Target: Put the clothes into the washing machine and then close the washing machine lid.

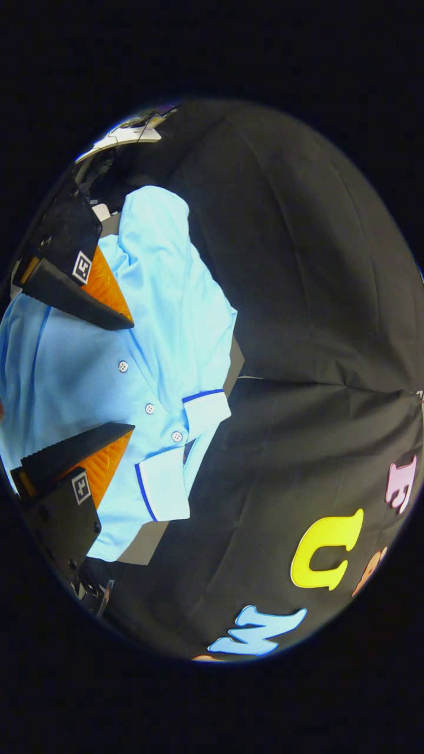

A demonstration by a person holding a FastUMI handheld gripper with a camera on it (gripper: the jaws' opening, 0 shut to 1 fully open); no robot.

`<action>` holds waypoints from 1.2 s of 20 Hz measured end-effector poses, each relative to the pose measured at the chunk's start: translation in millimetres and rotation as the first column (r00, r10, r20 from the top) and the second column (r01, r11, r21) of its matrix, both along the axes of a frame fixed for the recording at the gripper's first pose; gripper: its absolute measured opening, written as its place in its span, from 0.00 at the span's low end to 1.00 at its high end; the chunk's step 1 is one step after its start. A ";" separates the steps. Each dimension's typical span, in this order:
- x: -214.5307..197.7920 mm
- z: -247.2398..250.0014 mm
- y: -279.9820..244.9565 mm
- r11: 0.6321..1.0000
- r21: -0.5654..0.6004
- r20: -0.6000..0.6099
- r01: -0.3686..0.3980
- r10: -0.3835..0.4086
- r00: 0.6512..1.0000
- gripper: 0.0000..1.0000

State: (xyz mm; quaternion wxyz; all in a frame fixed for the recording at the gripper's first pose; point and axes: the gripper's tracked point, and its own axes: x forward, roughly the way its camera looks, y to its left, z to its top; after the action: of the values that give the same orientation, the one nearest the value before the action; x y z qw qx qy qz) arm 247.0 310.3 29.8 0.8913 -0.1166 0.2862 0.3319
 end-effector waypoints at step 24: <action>-2.7 47.2 -5.0 0.968 0.245 0.025 0.054 -0.062 0.998 0.03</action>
State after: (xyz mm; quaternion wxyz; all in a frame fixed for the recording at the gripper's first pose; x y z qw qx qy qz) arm 244.3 305.4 77.0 0.9126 -0.0027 0.2320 0.3365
